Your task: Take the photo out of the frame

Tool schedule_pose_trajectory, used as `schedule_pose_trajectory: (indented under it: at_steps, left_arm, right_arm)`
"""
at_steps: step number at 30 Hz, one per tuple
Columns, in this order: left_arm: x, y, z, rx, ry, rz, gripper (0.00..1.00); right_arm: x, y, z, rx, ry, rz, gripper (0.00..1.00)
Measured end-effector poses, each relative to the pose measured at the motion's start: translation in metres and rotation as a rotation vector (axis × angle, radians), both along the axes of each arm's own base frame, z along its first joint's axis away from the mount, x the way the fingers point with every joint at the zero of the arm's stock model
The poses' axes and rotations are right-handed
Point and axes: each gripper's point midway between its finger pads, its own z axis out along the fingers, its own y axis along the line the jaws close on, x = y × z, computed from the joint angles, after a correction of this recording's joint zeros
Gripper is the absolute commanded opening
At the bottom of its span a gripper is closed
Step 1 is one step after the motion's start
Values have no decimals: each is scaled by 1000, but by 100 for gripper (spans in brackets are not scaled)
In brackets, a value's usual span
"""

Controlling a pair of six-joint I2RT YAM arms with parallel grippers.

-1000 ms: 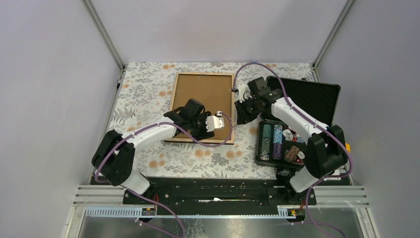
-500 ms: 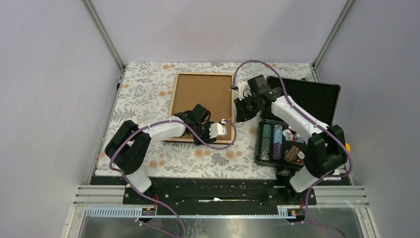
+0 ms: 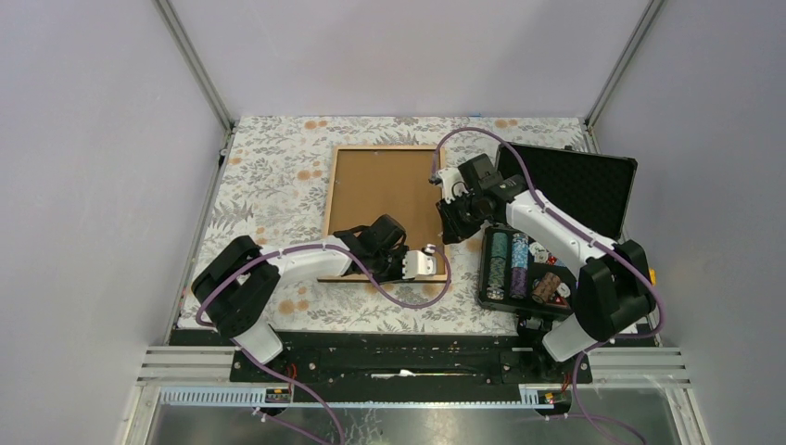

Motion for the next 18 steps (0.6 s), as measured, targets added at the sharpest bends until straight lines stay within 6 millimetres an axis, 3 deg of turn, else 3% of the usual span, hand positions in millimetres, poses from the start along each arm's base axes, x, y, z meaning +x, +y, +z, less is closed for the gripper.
schedule_pose_trajectory:
  at_steps: [11, 18]
  left_arm:
    - [-2, -2, 0, -10, 7, -4, 16]
    - [-3, -3, 0, -11, 6, -4, 16]
  right_arm:
    - [-4, -2, 0, -42, -47, 11, 0]
    - [10, -9, -2, -118, -124, 0, 0]
